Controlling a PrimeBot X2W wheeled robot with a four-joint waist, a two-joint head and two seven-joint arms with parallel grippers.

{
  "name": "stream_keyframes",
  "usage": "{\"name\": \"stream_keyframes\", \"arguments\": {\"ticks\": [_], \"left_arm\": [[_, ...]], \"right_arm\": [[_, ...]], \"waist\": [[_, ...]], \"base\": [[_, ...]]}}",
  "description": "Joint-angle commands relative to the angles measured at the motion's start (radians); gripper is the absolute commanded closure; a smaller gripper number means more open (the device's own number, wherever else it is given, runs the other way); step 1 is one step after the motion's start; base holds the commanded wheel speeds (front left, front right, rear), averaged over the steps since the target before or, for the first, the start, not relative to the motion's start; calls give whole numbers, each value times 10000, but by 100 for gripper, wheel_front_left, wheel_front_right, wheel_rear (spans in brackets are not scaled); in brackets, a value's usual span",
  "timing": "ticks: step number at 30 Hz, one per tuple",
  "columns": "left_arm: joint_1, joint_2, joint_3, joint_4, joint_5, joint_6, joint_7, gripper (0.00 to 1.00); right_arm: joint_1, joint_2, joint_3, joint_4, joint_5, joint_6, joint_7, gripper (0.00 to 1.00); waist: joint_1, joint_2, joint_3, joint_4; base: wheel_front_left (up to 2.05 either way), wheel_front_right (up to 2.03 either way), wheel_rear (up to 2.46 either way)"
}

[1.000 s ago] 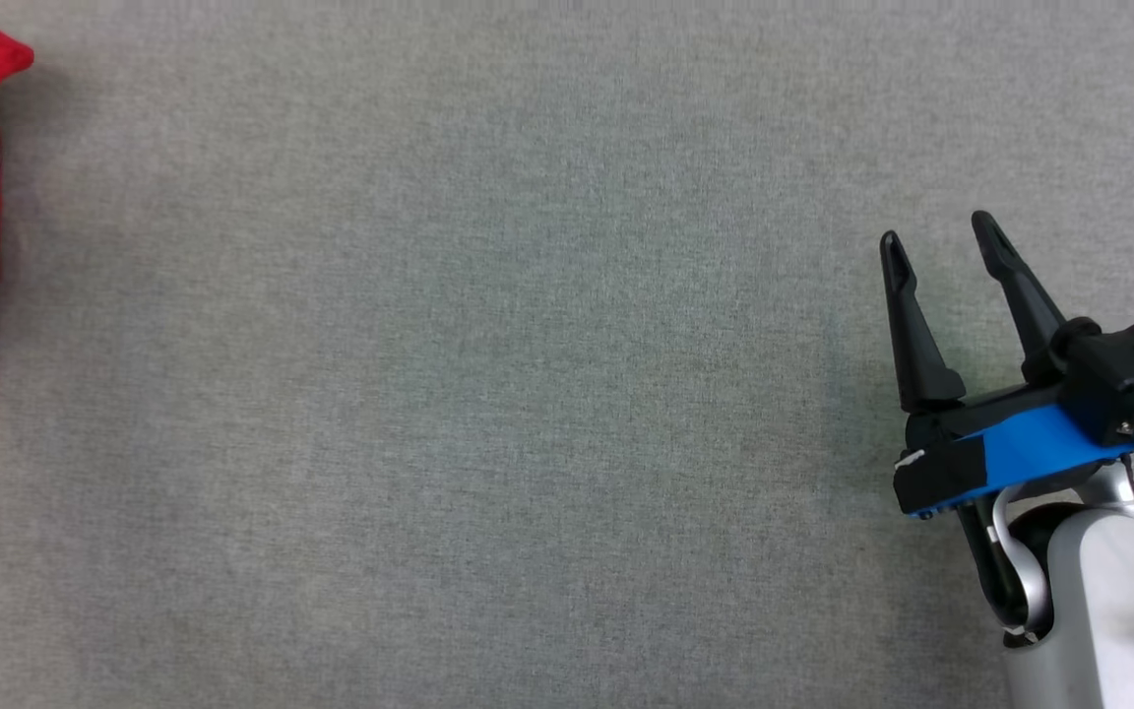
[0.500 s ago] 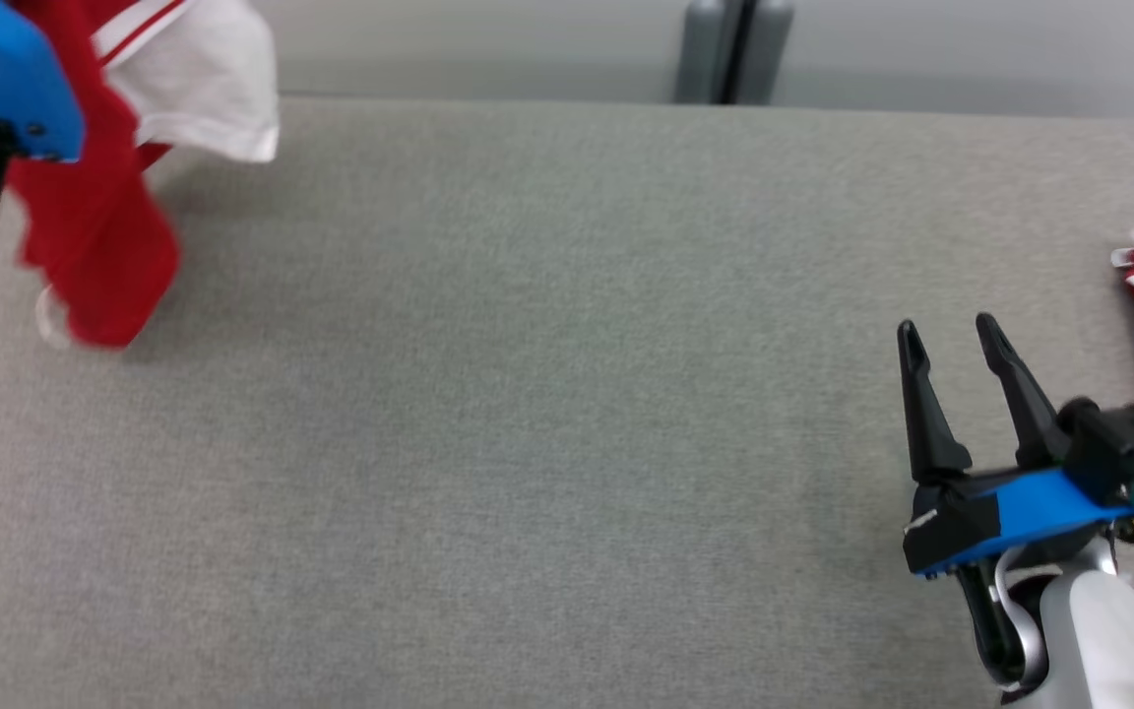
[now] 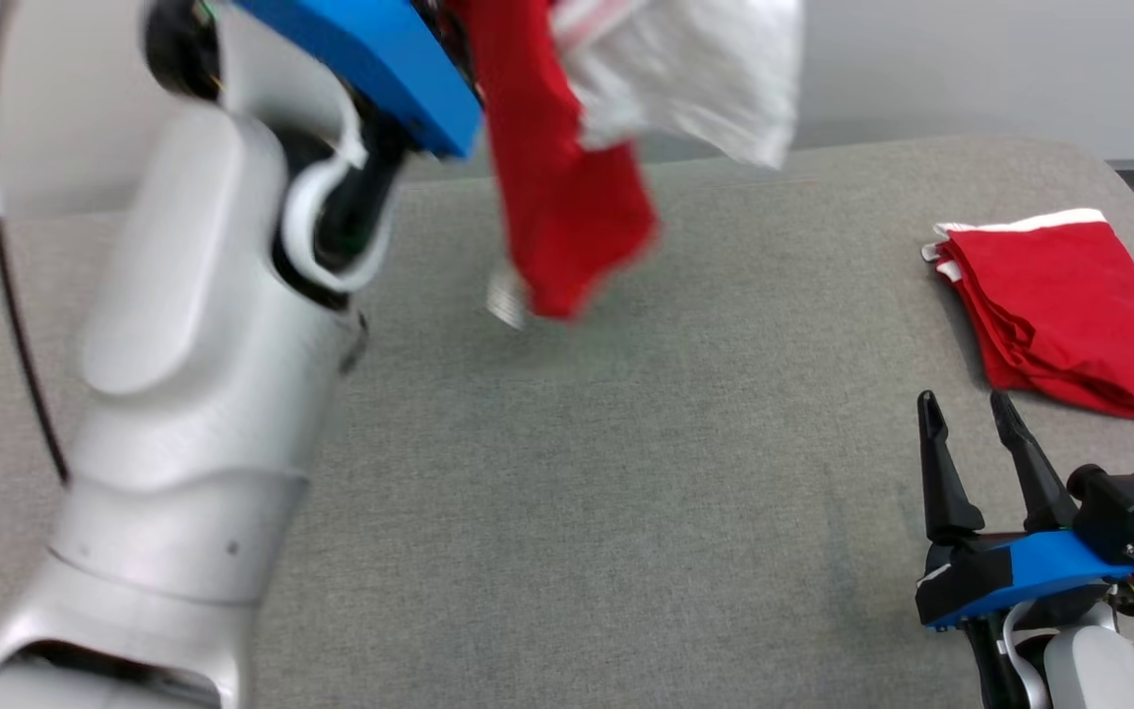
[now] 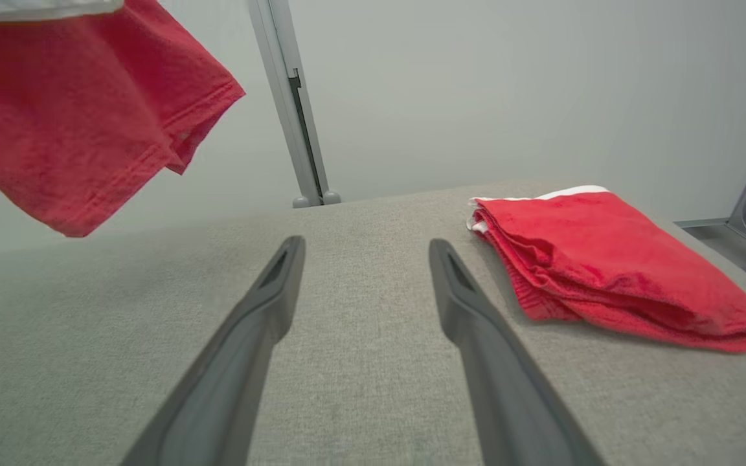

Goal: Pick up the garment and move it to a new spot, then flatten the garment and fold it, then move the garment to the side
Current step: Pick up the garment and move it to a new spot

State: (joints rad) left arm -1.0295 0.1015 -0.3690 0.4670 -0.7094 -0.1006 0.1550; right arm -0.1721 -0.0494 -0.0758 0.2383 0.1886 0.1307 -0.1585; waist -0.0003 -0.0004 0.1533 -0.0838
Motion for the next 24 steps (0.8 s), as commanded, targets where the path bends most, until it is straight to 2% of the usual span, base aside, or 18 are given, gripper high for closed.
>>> {"name": "stream_keyframes", "arguments": {"ticks": [1,6,11,18,19,20,21,22,24], "left_arm": [[619,-55,21,125,-226,116,-164,100],[2237,-409,-203,887,-447,576,-1328,100],[3324,-406,-334,2729,-235,897,-2600,100],[3259,-376,-189,4684,-218,749,-3606,100],[3170,-375,-183,4835,-190,727,-3720,90],[3111,-382,-151,4969,-225,663,-3805,73],[3047,-398,-143,5087,-240,620,-3883,16],[2973,-407,-176,5183,-190,560,-3947,0],[2835,-418,-307,5348,-13,460,-4052,0]], "right_arm": [[94,-24,40,62,111,2,-95,0],[-222,-31,244,217,237,2,-224,0],[-593,-28,447,322,234,2,-317,0],[-850,-28,399,448,4,2,-378,0],[-883,-28,379,456,-24,2,-370,0],[-909,-28,395,464,-32,2,-354,0],[-915,-31,399,465,-39,2,-342,0],[-909,-31,401,475,-56,2,-328,0],[-873,-31,412,504,-94,2,-310,0]], "waist": [[3,4,114,-40],[3,4,629,-149],[3,4,1137,-227],[3,4,1444,-30],[3,4,1443,23],[3,4,1432,63],[3,4,1406,109],[3,4,1364,158],[3,4,1258,251]], "base": [[0,0,0],[0,0,0],[0,0,0],[0,0,0],[0,0,0],[0,0,0],[0,0,0],[0,0,0],[0,0,0]]}}
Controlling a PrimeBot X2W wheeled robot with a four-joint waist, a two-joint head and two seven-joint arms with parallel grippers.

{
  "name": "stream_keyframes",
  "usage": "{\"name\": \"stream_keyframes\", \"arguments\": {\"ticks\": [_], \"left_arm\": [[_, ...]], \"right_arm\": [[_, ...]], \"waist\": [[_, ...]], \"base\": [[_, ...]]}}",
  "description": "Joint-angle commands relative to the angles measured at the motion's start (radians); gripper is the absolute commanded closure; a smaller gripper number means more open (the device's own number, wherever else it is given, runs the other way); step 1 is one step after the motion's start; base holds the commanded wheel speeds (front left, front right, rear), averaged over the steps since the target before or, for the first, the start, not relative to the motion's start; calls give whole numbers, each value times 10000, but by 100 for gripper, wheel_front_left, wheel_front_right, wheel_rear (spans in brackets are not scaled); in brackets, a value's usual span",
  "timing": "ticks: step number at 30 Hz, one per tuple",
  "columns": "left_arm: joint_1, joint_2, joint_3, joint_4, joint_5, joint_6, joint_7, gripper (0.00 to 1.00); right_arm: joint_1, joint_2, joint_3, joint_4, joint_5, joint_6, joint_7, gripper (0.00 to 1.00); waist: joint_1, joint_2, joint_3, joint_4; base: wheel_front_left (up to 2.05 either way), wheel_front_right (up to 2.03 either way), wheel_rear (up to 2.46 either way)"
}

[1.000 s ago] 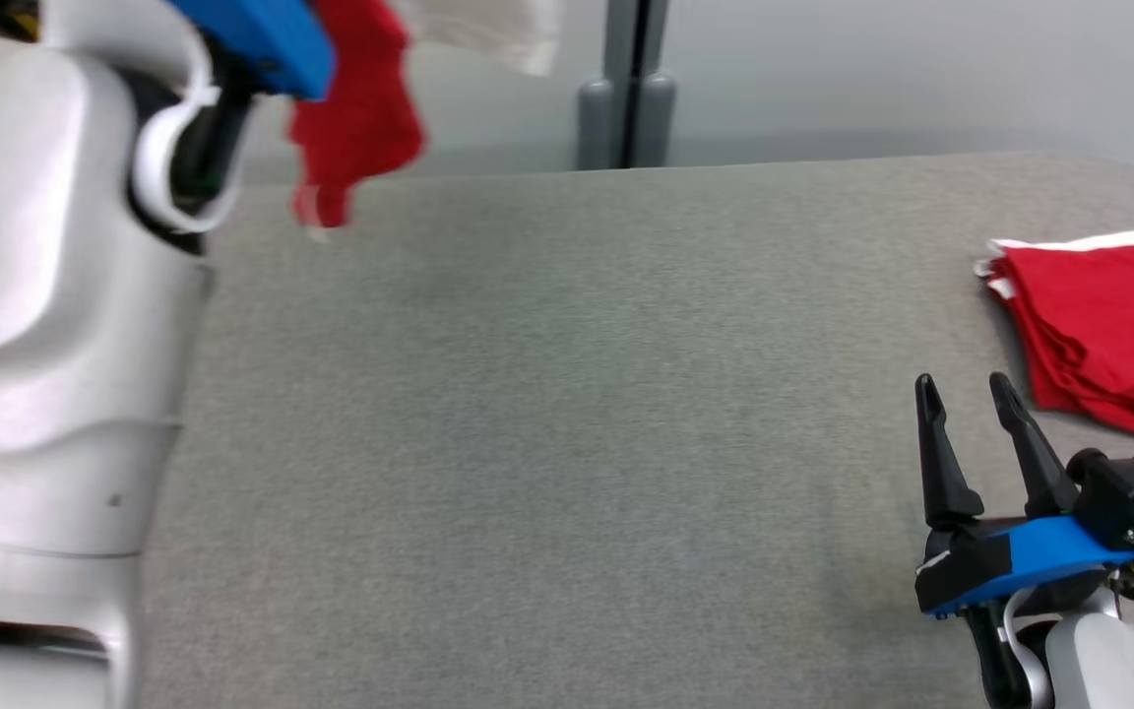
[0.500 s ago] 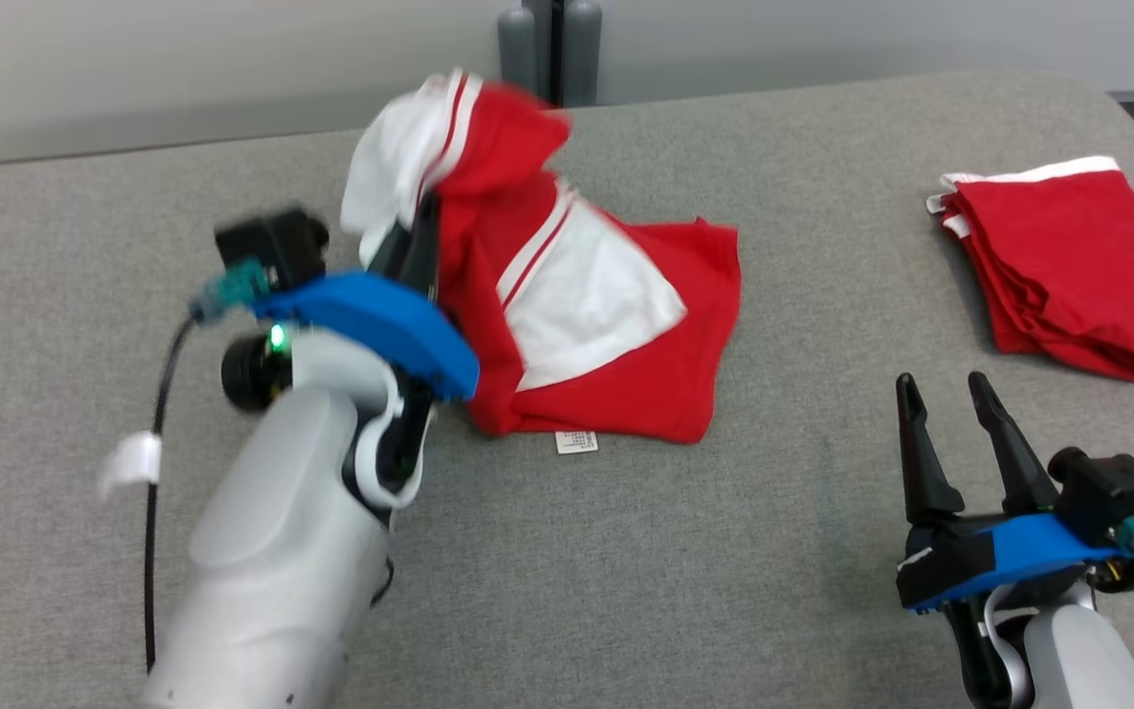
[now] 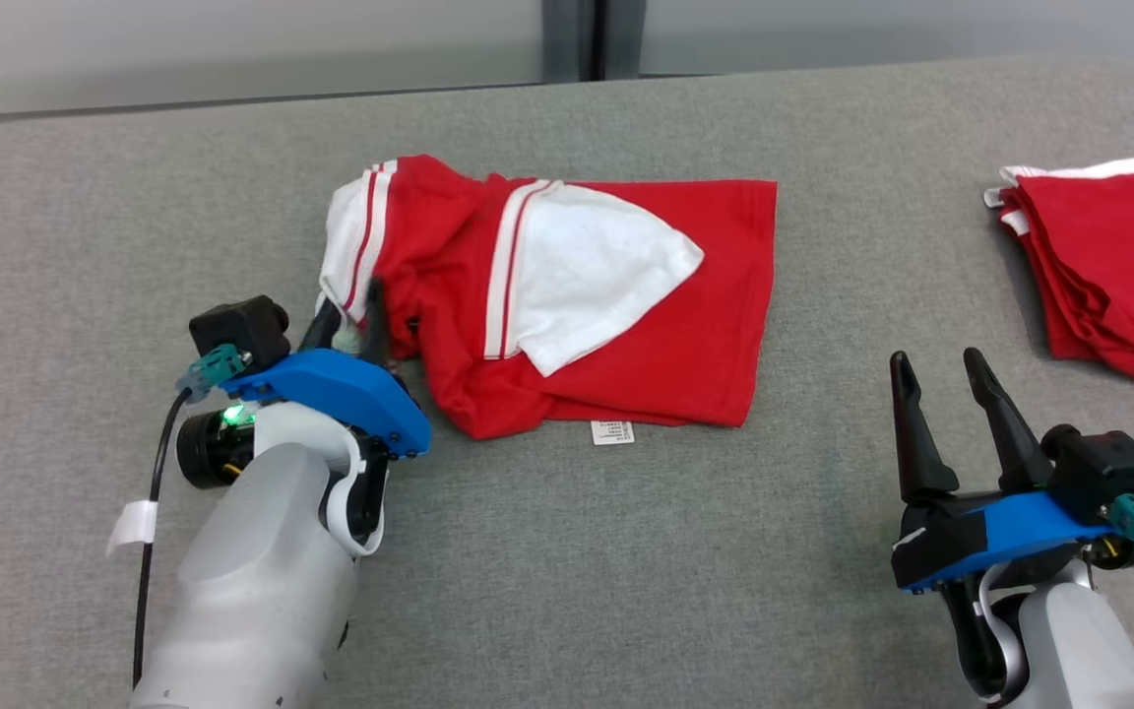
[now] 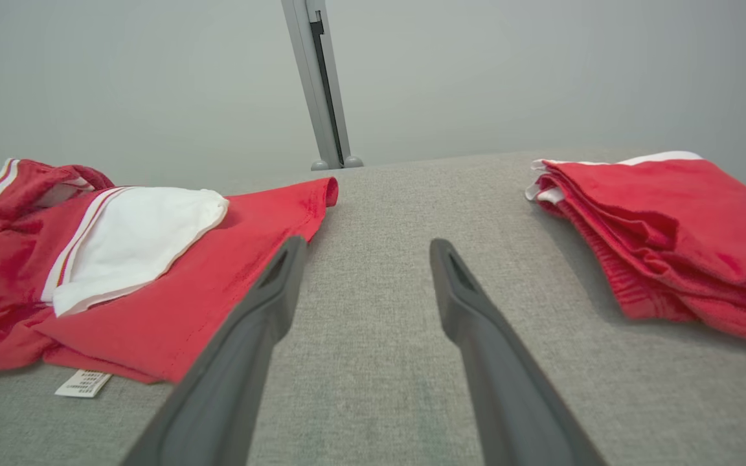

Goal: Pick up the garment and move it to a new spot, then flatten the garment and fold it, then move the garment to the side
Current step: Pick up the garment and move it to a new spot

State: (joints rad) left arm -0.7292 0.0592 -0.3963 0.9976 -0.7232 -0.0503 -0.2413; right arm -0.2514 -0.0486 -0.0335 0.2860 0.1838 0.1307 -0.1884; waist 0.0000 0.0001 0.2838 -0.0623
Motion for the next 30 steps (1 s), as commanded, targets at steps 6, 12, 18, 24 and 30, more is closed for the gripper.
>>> {"name": "stream_keyframes", "arguments": {"ticks": [6,12,18,24,30], "left_arm": [[-325,148,-246,-34,782,-181,-241,0],[236,166,41,-960,1292,-201,-245,0],[1336,110,208,-1872,1802,-270,-248,0],[2847,58,554,-2729,2065,-203,-248,0],[4262,182,730,-3513,2590,-11,-250,0]], "right_arm": [[114,-37,2,146,-182,2,70,0],[352,-35,-177,186,-428,2,99,0],[802,-38,-124,160,-553,2,192,0],[1428,-38,50,79,-451,2,244,0],[1985,-37,217,148,-237,2,133,0]], "waist": [[0,-1,-539,310],[0,-1,-1220,674],[0,-1,-2022,1142],[0,-1,-2583,1471],[0,-1,-2834,1563]], "base": [[0,0,0],[0,0,0],[0,0,0],[0,0,0],[0,0,0]]}}
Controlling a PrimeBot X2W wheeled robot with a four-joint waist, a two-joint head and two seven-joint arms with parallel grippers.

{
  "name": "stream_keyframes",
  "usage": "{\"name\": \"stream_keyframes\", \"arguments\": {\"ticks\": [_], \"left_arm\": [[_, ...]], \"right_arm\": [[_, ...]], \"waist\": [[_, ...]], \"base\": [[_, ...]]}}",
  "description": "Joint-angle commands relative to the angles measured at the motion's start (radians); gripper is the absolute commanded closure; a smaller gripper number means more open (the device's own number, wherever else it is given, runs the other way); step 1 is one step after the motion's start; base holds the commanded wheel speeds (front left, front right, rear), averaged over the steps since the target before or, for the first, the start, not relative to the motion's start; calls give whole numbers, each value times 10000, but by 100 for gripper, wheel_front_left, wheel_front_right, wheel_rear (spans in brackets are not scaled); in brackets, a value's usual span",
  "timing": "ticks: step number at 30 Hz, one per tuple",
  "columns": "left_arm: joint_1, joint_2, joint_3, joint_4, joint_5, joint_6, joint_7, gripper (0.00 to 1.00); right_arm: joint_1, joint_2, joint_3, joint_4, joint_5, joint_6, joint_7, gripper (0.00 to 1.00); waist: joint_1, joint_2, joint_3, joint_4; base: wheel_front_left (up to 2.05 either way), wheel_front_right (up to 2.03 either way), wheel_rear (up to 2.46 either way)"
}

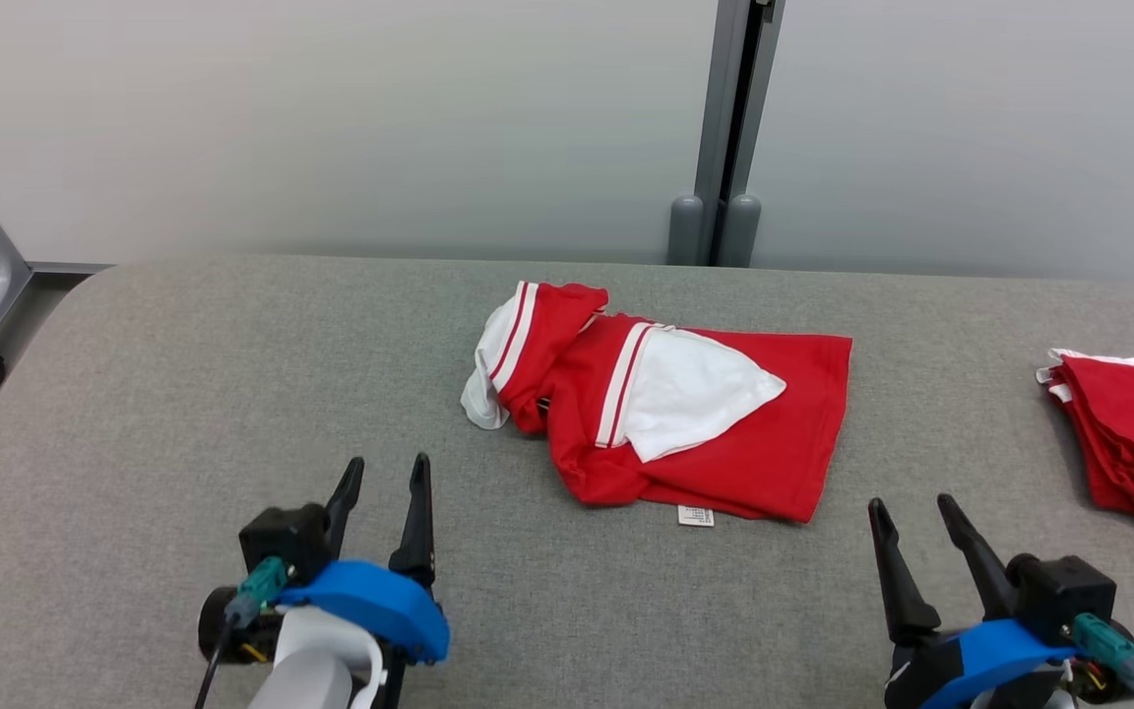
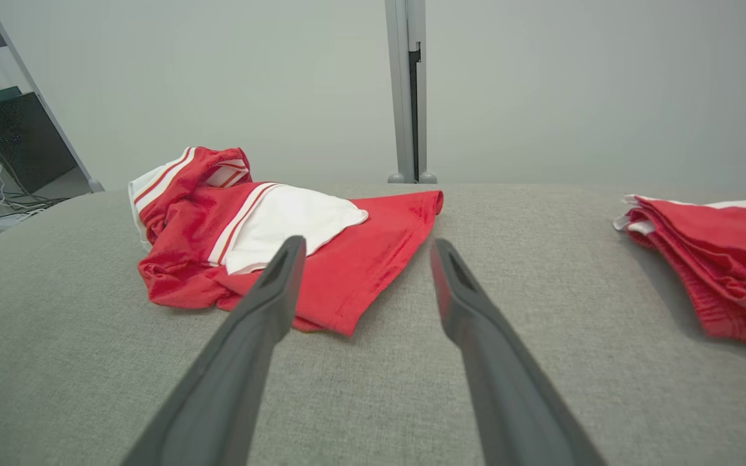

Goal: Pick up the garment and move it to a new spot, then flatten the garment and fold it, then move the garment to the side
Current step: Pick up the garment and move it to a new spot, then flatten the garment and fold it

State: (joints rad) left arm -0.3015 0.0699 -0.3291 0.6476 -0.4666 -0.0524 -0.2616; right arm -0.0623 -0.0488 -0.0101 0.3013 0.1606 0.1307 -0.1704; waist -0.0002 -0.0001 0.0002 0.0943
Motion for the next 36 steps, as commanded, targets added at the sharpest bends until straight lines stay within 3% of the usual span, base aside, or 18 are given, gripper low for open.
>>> {"name": "stream_keyframes", "arguments": {"ticks": [1,8,36], "left_arm": [[175,112,102,-166,150,89,-47,0],[1248,86,405,-1229,730,615,-48,0],[1235,206,404,-1390,889,629,-48,0]], "right_arm": [[147,-36,-9,25,18,2,-97,0],[293,-35,96,262,86,2,-344,0],[-211,-36,-157,565,-246,2,-340,0]], "waist": [[2,1,-13,-15],[2,1,-74,-122],[2,1,-7,20]], "base": [[0,0,0],[0,0,0],[0,0,0]]}}
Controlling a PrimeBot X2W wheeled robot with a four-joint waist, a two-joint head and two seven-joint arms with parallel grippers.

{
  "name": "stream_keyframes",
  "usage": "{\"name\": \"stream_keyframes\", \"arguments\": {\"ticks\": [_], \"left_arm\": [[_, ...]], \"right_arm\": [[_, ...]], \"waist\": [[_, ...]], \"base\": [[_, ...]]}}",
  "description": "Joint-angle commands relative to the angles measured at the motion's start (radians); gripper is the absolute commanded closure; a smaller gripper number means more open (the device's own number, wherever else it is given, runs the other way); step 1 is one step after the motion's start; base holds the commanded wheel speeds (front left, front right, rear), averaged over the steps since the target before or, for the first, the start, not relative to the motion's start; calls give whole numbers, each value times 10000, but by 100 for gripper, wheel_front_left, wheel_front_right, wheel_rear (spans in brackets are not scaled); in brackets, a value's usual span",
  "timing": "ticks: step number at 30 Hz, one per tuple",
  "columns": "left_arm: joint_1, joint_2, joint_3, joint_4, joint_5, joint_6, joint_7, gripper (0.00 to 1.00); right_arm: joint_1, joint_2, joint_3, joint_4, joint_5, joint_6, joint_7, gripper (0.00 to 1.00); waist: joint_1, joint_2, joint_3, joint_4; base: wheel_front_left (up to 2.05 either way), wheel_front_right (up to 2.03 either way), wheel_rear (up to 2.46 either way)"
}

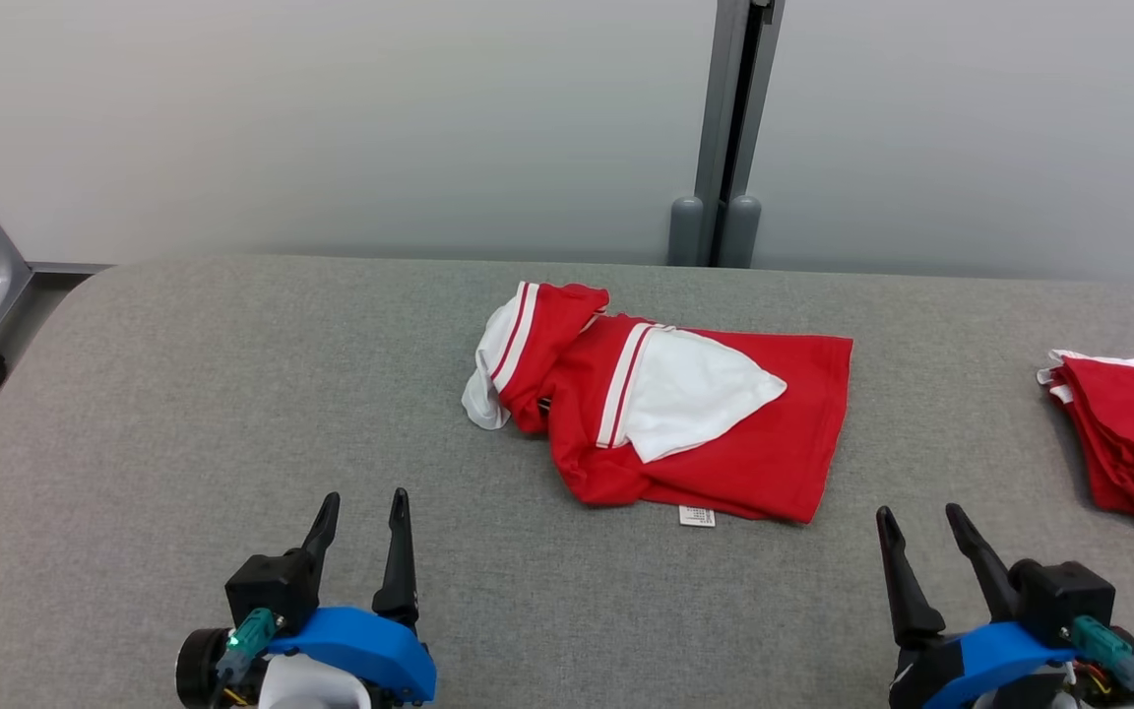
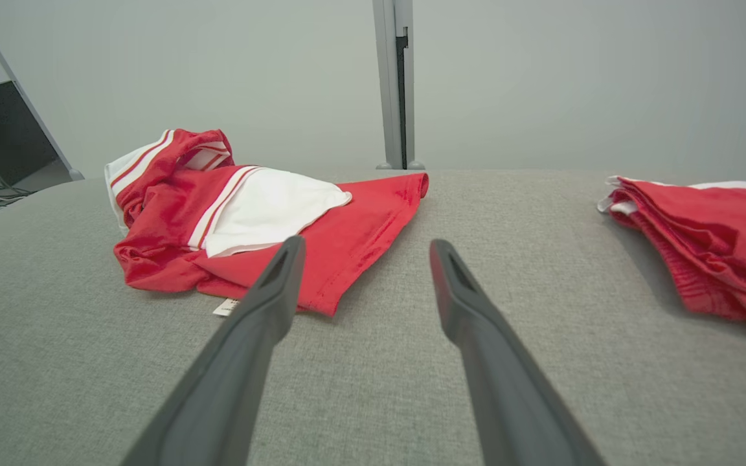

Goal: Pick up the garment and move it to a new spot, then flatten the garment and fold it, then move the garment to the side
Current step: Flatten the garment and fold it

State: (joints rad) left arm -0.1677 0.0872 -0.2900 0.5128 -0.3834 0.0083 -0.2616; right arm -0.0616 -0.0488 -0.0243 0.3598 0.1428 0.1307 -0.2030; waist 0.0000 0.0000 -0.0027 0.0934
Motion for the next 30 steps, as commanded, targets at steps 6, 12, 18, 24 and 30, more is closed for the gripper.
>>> {"name": "stream_keyframes", "arguments": {"ticks": [6,12,18,24,30], "left_arm": [[-334,-5,-45,-211,95,-4,-48,0],[-678,-108,-244,-530,155,-1,-47,0],[-870,-200,-295,-664,80,48,-47,0],[-995,-267,-284,-657,82,31,-47,0],[-1133,-314,-270,-673,163,14,-49,0]], "right_arm": [[-1243,-35,-311,-80,-644,2,592,0],[-3005,-38,-959,709,-1192,2,1639,0],[-4368,-275,-1447,2297,-1135,2,2364,0],[-5076,-521,-1639,3620,-946,2,2534,0],[-5695,-628,-1526,4766,-693,2,2308,0]], "waist": [[0,0,378,361],[0,0,1184,1039],[0,0,1892,1662],[0,0,2268,1999],[0,0,2525,2166]], "base": [[0,0,0],[0,0,0],[0,0,0],[0,0,0],[0,0,0]]}}
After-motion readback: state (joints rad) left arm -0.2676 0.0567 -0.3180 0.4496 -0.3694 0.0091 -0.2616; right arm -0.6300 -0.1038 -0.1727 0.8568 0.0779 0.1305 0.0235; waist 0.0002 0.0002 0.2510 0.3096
